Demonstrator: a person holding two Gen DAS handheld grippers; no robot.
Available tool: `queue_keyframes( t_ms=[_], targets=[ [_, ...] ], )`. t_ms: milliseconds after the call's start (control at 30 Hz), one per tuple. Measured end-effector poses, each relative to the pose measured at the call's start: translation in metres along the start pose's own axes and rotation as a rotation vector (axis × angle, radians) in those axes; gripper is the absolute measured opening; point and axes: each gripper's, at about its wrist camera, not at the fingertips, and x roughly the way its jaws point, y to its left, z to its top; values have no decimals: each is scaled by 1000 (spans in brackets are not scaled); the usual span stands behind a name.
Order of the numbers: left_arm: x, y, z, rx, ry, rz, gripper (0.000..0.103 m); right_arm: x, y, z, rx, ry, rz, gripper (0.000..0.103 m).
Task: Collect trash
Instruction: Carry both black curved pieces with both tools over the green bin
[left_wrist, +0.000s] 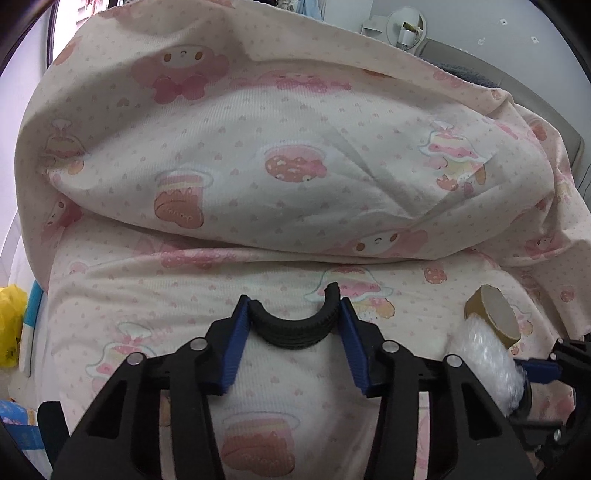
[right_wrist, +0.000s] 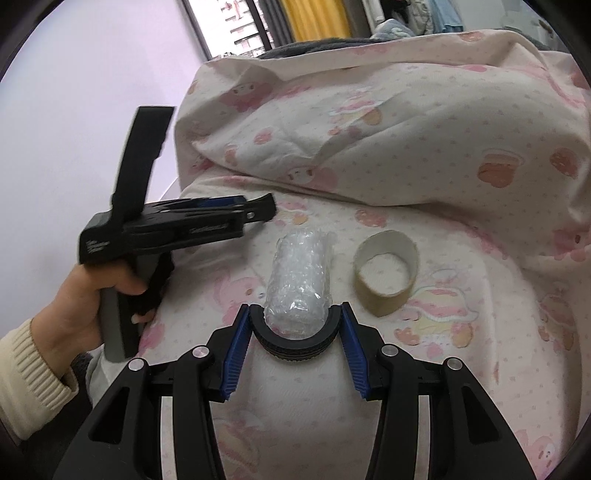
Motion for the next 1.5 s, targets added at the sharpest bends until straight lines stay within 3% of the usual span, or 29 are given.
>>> queue_keyframes(
  t_ms=[133,333,800,1100,1500],
  targets=[
    [-3,4,0,-9,-13,-16,48,4,11,0,-34,29,34,48],
    [-32,11,-3,8,-74,-42,48,10,21,-7,-55,68,-5,49],
    [-119,27,-29,31,-144,-7,48,-5,35,-19,-59,3,-130,48],
    [-151,59,-60,-2,-116,17,48,-10,77,-5,-53,-40,-114,48],
    [-153,124,-98,-37,-21,65,48,7,155,23,-136,-69,-72,48]
  ],
)
